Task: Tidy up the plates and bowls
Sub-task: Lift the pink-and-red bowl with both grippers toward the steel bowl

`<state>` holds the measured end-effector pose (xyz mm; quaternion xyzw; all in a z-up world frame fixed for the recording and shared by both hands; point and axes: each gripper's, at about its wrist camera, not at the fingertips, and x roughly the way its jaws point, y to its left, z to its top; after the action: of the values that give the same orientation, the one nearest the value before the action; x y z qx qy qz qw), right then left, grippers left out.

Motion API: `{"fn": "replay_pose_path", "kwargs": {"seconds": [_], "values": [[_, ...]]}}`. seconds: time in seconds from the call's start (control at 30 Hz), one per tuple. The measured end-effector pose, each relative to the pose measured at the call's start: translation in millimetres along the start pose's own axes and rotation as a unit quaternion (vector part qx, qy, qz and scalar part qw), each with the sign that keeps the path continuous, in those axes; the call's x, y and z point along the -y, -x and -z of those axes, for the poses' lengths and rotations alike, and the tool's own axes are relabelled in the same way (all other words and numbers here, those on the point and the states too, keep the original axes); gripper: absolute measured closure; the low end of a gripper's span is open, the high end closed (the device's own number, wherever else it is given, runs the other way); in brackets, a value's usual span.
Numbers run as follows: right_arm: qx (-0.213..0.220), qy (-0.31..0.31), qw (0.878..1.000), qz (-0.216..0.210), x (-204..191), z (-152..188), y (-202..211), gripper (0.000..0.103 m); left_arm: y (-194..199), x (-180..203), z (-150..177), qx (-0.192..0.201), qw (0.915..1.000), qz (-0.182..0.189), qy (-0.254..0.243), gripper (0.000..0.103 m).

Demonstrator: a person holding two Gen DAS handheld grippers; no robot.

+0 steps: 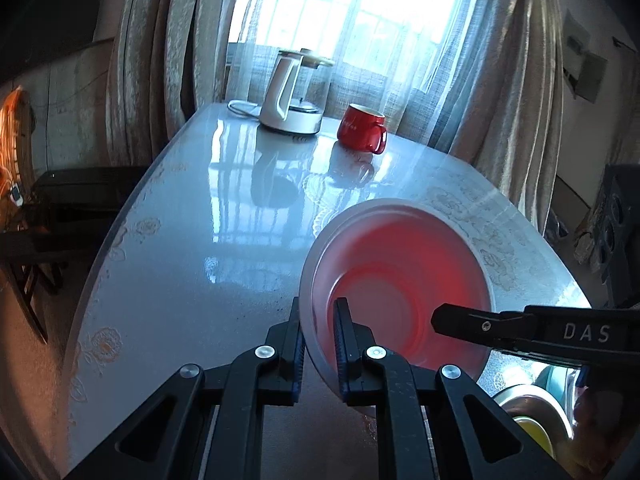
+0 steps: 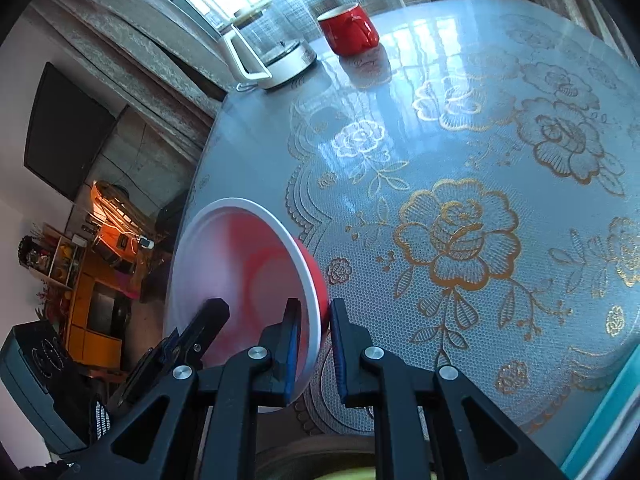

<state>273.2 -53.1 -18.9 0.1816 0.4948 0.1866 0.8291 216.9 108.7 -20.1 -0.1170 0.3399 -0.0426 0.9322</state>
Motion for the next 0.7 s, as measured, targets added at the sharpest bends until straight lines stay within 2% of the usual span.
{"fn": "replay_pose_path", "kwargs": {"seconds": [0.5,0.7], "values": [[0.037,0.001,0.999,-0.003,-1.5,16.8,32.6,0.088,17.4,9.3,0.0,0.028,0.9994,0.016,-0.014,0.09],[0.045,-0.006,0.999,-0.007,0.8,23.4,42.2,0.088,26.5,14.9,0.9,0.041,0.9984,0.034,-0.019,0.09]]}}
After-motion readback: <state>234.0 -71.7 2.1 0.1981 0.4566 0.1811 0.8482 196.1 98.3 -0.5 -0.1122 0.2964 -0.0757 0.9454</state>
